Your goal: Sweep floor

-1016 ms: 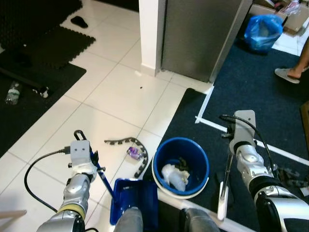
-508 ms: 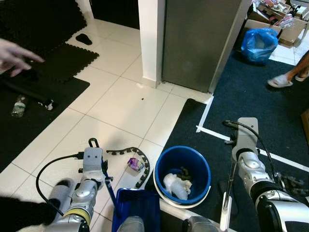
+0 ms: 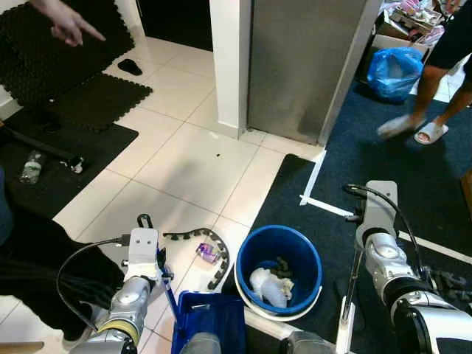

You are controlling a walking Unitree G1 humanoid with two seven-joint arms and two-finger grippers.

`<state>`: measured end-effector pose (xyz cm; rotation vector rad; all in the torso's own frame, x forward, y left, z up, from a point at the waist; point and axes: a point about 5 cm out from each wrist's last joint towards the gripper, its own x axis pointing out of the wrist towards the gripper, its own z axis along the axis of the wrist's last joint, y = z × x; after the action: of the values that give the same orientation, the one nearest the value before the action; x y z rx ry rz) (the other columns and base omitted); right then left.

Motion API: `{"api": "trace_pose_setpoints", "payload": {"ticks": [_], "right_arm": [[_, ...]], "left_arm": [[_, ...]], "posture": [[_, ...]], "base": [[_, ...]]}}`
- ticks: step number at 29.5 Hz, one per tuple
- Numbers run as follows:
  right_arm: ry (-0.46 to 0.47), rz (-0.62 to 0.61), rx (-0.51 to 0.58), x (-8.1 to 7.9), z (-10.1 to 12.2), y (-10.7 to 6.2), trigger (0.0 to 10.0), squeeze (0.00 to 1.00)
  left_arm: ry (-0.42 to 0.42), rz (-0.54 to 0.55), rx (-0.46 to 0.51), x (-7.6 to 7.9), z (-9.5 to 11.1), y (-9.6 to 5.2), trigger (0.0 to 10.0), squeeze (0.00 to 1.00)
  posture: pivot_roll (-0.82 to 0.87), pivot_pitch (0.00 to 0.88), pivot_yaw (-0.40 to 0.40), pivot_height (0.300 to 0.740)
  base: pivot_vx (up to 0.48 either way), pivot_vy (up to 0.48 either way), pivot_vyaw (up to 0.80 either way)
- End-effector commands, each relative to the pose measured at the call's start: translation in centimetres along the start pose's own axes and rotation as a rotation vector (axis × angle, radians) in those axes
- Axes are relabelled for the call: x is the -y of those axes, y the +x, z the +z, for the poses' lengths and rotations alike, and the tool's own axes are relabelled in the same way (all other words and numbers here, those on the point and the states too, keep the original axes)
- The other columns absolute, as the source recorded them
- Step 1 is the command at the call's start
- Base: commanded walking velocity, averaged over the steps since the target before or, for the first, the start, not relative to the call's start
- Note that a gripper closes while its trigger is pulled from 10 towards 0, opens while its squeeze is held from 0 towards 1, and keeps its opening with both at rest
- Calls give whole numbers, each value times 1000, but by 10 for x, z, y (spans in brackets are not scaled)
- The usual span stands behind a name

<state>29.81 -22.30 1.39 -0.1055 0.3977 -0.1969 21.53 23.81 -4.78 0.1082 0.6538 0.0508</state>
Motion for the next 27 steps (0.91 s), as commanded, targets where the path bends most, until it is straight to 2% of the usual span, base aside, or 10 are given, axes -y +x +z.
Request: {"api": "trace_pose_setpoints", "payload": {"ticks": [1,20,27], "right_arm": [[26,-12,-54,2,-11,-3,10000,0],[3,-6,-49,6,-9,-2,10000,0],[-3,-7,-65,8,-15,-4,10000,0]], "left_arm": [[28,-18,-155,5,-31,-9,10000,0],[42,-33,-181,7,-36,-11,10000,0],[39,-35,-193,8,-39,-12,10000,0]], "posture": [[182,0,-24,740],[167,0,-30,740],[164,0,-36,740]], "base": [[0,0,0],[0,0,0],[0,0,0]]}}
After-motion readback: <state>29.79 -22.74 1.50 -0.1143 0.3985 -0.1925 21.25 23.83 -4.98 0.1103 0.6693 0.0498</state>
